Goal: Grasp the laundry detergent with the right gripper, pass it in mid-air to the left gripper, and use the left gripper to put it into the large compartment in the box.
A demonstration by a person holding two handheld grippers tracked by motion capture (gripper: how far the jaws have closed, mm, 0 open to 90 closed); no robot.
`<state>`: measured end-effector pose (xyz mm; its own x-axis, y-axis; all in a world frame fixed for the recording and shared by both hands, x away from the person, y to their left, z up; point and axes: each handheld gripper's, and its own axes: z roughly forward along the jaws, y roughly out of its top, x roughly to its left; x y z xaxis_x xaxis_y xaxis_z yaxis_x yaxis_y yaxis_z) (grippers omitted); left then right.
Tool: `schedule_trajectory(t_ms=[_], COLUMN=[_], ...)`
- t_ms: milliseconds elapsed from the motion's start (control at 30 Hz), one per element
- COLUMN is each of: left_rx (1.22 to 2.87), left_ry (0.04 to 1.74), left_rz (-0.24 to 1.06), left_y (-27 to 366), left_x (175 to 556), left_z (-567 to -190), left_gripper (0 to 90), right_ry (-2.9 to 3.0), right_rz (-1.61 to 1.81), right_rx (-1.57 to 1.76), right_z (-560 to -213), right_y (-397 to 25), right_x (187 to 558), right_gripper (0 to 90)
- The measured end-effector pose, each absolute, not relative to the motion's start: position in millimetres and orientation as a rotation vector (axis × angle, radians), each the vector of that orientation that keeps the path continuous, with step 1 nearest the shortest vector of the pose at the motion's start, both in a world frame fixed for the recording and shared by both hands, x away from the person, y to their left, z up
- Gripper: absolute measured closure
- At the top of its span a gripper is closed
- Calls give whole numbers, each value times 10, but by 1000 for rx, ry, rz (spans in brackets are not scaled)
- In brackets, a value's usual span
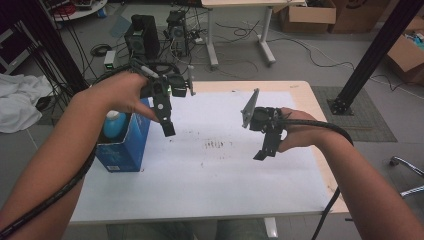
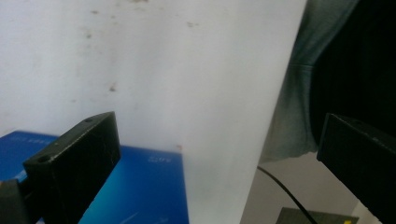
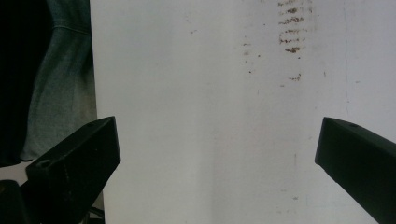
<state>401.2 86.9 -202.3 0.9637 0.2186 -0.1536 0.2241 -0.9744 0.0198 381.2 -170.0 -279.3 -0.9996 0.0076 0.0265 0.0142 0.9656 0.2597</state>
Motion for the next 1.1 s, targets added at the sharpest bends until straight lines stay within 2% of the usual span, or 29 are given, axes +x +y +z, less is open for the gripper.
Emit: schedule_trajectory(t_ms=[433, 1100], left_rx=[3094, 3097], left_ry=[248, 237], left_rz=[-265, -268], left_y=[752, 751], left_x=[3938, 3942], left_z=[-2105, -2107], left_gripper=[1, 1], right_ry=[-3080, -3072], right_rz=[-391, -357], right_rx=[-23, -29], right_z=[-2833, -2864], right_y=[-1695, -1728], right_x=[3858, 3914], right_gripper=[0, 0])
